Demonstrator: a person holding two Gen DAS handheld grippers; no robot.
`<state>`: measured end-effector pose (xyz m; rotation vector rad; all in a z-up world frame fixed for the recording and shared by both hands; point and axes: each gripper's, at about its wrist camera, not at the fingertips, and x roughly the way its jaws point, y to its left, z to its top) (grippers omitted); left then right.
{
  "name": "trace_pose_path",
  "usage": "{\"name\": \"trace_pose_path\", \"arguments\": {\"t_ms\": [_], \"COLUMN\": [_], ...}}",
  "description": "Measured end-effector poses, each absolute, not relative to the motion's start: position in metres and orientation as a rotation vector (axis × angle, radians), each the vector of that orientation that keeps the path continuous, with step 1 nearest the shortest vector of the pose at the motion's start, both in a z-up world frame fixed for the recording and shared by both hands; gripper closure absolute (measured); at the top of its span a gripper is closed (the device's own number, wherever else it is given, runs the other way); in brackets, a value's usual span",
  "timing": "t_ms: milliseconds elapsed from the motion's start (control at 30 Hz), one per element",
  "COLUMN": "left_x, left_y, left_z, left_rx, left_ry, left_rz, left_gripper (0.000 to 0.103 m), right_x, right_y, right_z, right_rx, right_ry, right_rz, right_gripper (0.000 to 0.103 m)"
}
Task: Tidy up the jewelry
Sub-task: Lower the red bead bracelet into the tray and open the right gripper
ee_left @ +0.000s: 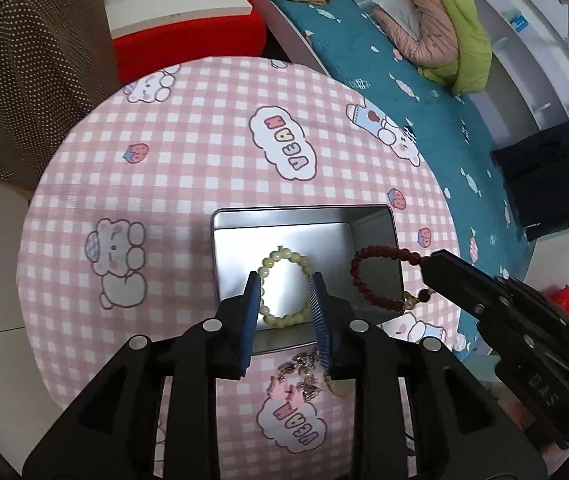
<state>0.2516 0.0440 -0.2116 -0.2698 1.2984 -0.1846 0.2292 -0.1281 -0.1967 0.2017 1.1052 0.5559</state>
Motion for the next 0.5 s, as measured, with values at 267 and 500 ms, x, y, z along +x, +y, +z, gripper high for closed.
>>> {"name": "trace_pose_path", "arguments": {"t_ms": [267, 500], "left_x": [0.234, 0.22], "left_y": [0.066, 0.083], "left_z": [-0.201, -0.197], "left_rx": [-0.275, -0.309], "left_ry": [1.273, 1.257], "left_rz": [-0.117, -0.067], "left_gripper": [0.077, 0.077], "right_x": [0.232, 0.233], "right_y": [-0.102, -0.079], "right_z": [-0.208, -0.216], "right_rx": [0.189, 0.159], "right_ry": [1.163, 1.204], "right_rz": [0.641, 0.701], "right_gripper": [0.096, 0.095]}}
